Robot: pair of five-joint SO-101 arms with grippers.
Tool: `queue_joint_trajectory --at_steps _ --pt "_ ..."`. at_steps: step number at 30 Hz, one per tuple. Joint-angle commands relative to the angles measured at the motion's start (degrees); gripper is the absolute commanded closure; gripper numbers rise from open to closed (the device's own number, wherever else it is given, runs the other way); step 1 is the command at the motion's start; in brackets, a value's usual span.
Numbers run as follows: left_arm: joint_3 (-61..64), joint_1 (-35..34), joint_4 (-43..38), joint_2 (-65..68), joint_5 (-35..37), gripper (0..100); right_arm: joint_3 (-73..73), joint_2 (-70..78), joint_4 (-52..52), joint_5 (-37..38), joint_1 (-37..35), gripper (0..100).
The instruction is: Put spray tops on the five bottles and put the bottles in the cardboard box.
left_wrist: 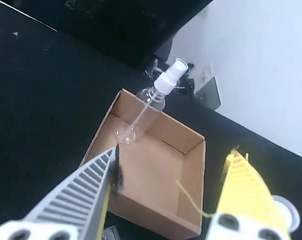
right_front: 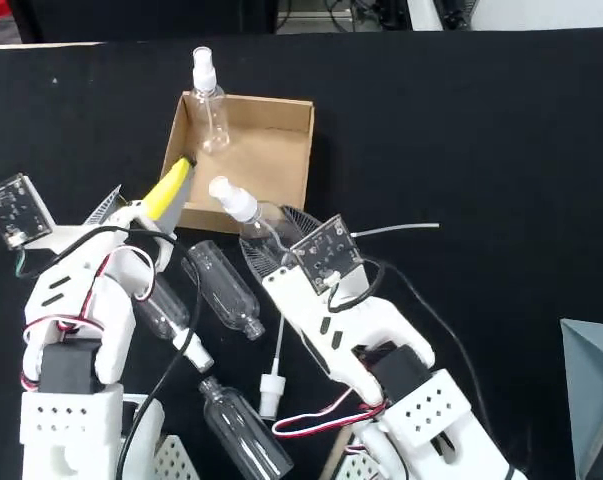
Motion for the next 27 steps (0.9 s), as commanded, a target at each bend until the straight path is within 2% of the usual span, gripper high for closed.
queue_joint_trajectory --at_steps 1,8,17,22,27 --pt "-0.22 -0.22 -2.73 -0.88 0.35 69 -0.57 -1.89 -2.55 -0.44 0.79 93.4" --pt "1.10 0.40 -2.99 -0.79 0.26 69 -0.66 -1.89 -3.25 -0.44 -1.93 93.4" --pt "3.38 7.60 -3.69 -0.88 -0.09 69 -0.40 -1.89 -3.25 -0.44 -3.16 93.4" --pt "3.82 11.74 -3.16 -0.88 -5.01 69 -0.31 -1.89 -3.08 -0.44 -3.16 93.4" --pt "4.70 14.46 -3.25 -0.88 -5.27 69 -0.22 -1.89 -2.81 -0.44 -3.16 93.4"
